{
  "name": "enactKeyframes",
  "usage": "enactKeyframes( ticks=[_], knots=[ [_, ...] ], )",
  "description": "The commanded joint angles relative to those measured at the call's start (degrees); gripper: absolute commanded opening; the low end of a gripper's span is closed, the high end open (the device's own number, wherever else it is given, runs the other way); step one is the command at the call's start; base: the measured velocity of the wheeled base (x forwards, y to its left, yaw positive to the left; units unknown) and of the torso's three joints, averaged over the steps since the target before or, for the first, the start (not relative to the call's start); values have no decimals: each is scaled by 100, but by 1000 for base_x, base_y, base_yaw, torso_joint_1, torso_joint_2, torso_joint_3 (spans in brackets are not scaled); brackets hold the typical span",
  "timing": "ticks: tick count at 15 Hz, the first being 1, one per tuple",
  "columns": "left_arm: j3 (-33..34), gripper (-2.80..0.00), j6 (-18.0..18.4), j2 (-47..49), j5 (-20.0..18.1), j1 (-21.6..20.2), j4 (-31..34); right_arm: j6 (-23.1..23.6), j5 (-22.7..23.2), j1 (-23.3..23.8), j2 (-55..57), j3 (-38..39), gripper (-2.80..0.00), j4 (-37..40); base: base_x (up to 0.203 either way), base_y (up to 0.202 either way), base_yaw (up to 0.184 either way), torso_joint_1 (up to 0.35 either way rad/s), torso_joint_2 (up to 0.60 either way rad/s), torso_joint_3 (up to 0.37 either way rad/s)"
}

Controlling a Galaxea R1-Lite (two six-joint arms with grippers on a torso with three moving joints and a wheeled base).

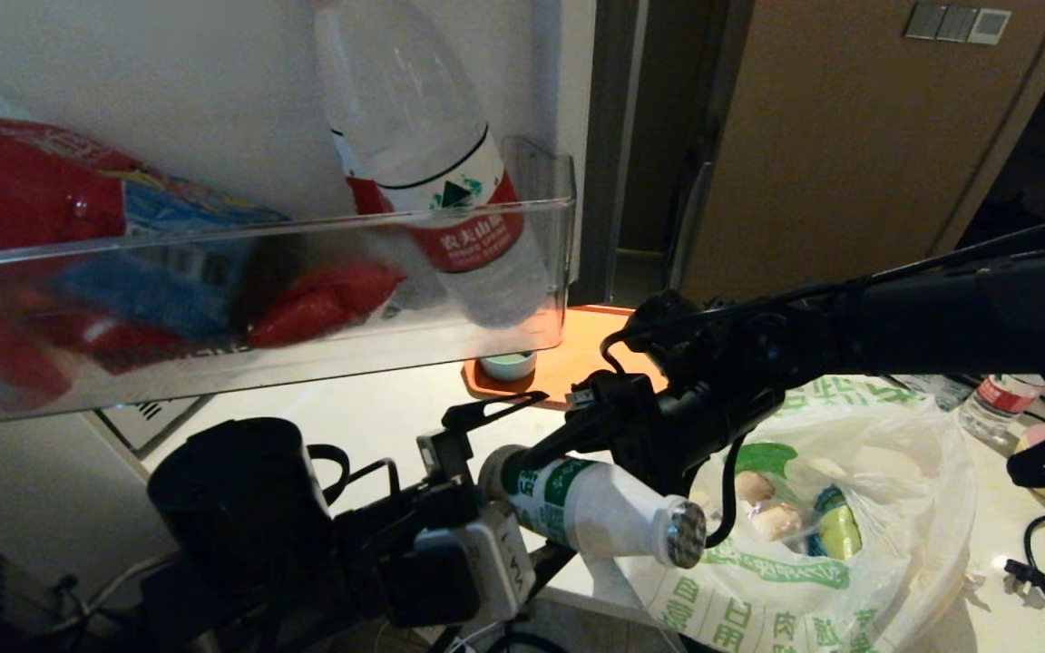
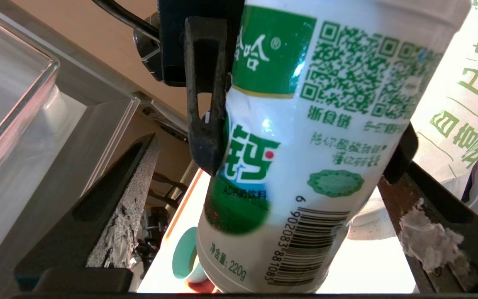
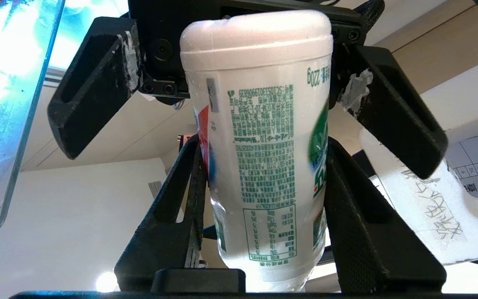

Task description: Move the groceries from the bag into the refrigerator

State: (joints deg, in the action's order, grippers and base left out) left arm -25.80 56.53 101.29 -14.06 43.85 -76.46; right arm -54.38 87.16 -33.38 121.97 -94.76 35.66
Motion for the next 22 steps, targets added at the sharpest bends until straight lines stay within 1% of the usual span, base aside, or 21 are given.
enactKeyframes(
  ticks=[1, 5, 12, 13, 16, 22],
  knots=[
    [-28, 0, 25, 5, -15, 1, -50, -29, 50, -2, 8, 1, -280, 20, 0, 0, 0, 0, 0, 0],
    [-100, 0, -79, 13, -9, 27, -69, -29, 50, -2, 11, 1, -280, 20, 0, 0, 0, 0, 0, 0],
    [-92, 0, -54, 66, 17, 27, -88, -29, 50, -2, 9, 18, -280, 20, 0, 0, 0, 0, 0, 0],
    [-92, -280, -54, 100, 18, 27, -88, -29, 50, -2, 3, 10, -280, 37, 0, 0, 0, 0, 0, 0],
    [-180, -280, -63, 216, 17, 27, -255, -24, 50, 7, -15, 77, -280, 103, 0, 0, 0, 0, 0, 0],
    [-204, -280, -68, 172, 17, 28, -264, -23, 50, 7, -56, 151, -280, 108, 0, 0, 0, 0, 0, 0]
  ],
)
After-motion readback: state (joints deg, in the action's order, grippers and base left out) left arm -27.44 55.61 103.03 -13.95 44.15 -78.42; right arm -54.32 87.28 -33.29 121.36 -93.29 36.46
